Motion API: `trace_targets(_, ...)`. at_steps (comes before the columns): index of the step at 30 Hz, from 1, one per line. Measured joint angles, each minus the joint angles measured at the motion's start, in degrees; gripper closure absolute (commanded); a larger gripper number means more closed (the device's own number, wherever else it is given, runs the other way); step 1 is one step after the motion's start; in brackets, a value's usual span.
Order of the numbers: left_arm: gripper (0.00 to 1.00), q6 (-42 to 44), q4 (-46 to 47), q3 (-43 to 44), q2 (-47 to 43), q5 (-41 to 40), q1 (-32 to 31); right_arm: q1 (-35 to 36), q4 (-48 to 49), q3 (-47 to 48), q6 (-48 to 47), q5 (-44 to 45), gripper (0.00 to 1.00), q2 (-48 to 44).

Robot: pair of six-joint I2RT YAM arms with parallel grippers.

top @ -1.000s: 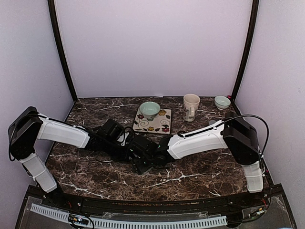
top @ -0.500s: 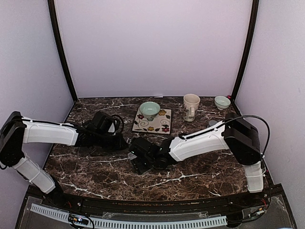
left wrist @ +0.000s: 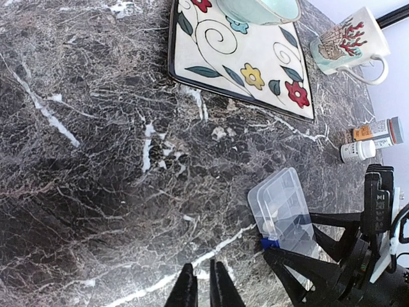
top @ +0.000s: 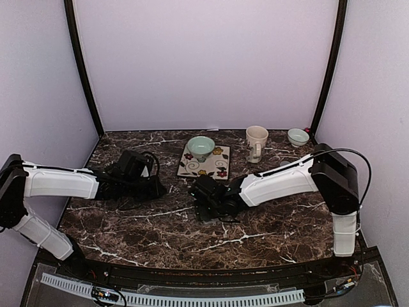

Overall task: Sort the pills into containers
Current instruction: Position the pill container at the center of the board.

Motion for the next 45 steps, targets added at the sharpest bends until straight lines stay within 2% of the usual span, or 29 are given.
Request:
trace_targets(4, 0.9, -0.2, 1.3, -0.6, -0.3, -0.1, 0.0, -0.2, -2.6, 1.1, 4.5, 1.4, 0.76, 0.3)
trace_targets(13, 0.91, -0.1, 1.8, -1.3, -2.1, -0.1, 0.0, -0.4, -8.9, 6.5, 13.2, 4.1, 0.73, 3.2)
trace_targets(21, 0.91, 0.9, 2.2, -3.4, -4.2, -0.3, 0.0, -0.6, -14.2, 11.9, 17.9, 6.6, 0.53, 6.6)
trace_targets(32, 0.91, 1.4, 2.1, -5.0, -6.4, -1.4, 0.0, -0.5, -12.7, 10.9, 17.7, 7.0, 0.1, 6.2)
trace_targets(45, 0.91, 1.4, 1.9, -5.0, -6.4, -2.1, 0.0, -0.1, -11.9, 9.8, 16.1, 7.6, 0.08, 5.3)
